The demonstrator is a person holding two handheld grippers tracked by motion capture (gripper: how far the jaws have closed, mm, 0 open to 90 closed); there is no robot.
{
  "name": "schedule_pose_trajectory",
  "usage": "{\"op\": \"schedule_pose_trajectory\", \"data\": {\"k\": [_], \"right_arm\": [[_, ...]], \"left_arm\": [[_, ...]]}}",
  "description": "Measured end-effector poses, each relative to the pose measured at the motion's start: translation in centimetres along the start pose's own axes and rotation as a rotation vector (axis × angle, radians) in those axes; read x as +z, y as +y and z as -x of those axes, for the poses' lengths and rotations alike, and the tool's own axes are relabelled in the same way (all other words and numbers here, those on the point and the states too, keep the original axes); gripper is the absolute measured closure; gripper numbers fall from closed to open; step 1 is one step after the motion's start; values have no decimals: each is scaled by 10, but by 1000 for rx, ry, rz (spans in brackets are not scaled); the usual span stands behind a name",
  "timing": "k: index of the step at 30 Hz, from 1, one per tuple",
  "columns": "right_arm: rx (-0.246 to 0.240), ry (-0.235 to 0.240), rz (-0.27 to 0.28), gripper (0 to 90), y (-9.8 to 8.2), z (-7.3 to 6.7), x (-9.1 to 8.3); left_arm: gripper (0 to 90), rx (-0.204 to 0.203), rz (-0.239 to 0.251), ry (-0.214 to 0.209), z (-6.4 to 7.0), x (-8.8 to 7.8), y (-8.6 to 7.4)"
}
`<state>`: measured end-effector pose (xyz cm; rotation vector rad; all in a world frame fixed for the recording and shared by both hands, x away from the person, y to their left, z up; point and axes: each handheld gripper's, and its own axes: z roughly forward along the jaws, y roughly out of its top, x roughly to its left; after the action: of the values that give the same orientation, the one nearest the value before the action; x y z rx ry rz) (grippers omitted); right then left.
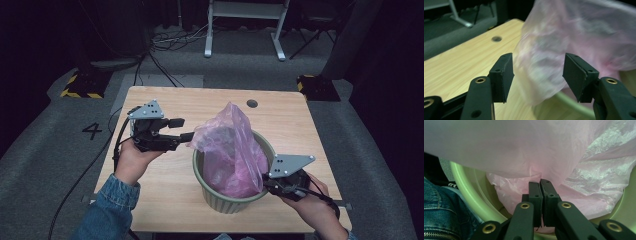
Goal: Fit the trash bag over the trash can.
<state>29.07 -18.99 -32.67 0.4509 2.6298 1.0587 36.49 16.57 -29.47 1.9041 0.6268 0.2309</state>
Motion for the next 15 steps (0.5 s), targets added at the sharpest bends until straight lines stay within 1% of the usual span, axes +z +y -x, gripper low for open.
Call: {"op": "schedule_pose_trajectory", "data": {"k": [2, 5, 7, 9, 12, 13, 14, 15], "right_arm": [[-2, -1, 0, 874, 0, 0, 1], [-9, -5, -4, 869, 1, -2, 2], [-12, -4, -5, 868, 2, -2, 2], [-14, -5, -5, 868, 2, -2, 2], [-19, -7, -5, 865, 2, -3, 3], [-16, -6, -5, 864, 2, -3, 3], [-16, -6, -5, 864, 2, -3, 3], [-16, -5, -6, 864, 2, -3, 3]], "left_arm": [[404, 12, 8, -15, 6, 7, 6], [390, 6, 14, -23, 12, 18, 15], [384, 5, 8, -28, 14, 25, 22], [384, 3, 15, -50, 16, 30, 28], [383, -14, 47, -98, 18, 36, 37], [384, -27, 58, -124, 18, 38, 40], [384, -45, 61, -139, 17, 40, 42], [384, -57, 56, -136, 17, 43, 45]]}}
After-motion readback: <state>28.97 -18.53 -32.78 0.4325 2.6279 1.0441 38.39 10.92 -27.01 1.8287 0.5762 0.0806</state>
